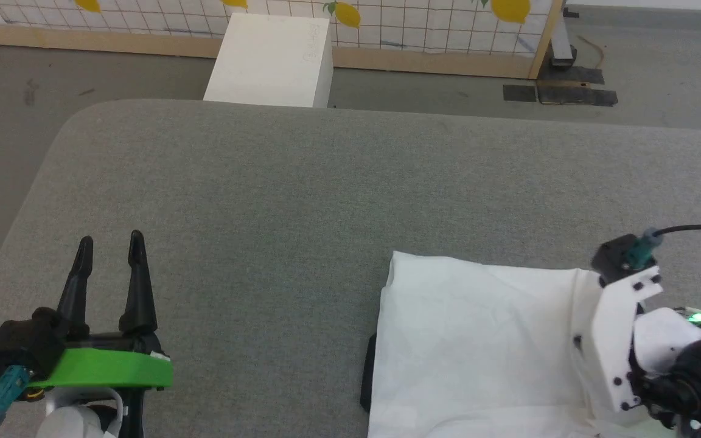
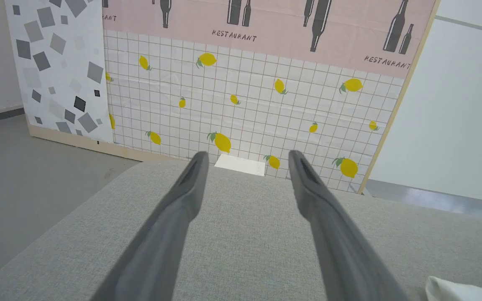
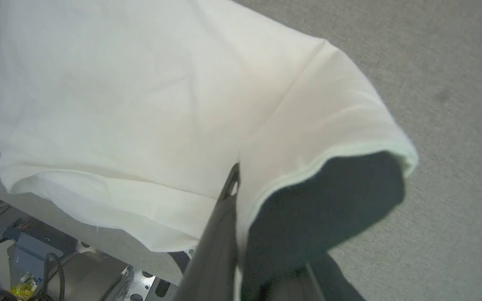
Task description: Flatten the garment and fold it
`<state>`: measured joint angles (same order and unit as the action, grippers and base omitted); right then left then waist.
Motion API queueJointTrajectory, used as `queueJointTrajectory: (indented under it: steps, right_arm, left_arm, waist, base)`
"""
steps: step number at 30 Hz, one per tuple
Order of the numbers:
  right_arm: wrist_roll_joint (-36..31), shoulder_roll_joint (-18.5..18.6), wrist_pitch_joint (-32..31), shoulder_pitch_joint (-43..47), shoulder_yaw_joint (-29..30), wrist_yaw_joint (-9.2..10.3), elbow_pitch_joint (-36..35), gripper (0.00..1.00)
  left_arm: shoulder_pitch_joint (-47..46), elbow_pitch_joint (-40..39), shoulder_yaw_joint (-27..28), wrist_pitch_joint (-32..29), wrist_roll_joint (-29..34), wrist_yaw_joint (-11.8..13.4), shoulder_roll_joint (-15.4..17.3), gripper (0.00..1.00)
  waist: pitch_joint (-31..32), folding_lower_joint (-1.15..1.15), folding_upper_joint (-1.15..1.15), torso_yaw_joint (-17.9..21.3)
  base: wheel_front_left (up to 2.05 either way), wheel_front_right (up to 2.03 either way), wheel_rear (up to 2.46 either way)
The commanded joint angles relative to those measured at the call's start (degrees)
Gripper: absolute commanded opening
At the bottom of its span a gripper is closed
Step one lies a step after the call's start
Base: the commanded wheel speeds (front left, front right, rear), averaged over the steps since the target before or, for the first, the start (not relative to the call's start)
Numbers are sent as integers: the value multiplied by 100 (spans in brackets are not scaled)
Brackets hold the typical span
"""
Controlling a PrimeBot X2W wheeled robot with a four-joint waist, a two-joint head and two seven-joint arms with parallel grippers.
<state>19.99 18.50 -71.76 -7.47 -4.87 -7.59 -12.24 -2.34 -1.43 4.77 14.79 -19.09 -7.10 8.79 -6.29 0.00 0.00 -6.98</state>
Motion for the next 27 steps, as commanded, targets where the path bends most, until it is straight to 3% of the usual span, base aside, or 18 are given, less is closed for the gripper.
queueJointTrajectory:
  steps: [1,12,22,27]
  right_arm:
    - [63,-80,56,-153,-190,10,-49,0]
    - [307,-481,693,-1007,-1636,10,803,0]
    - [398,-842,1291,-1575,-2175,10,1974,0]
    - [355,-832,1487,-1650,-2330,10,2450,0]
  left_arm:
    - [39,3,-1,20,-20,-38,-17,100]
    - [-41,54,-62,20,-135,-38,41,100]
    - [-145,99,-142,20,-198,-38,29,100]
    - [-170,129,-162,21,-238,-38,22,100]
  waist:
    - [-31,0,0,-40]
    - [-207,0,0,-257]
    - [-348,0,0,-445]
    - [-399,0,0,-499]
  base:
    - [0,0,0]
    - [0,0,0]
    - [0,0,0]
    - [0,0,0]
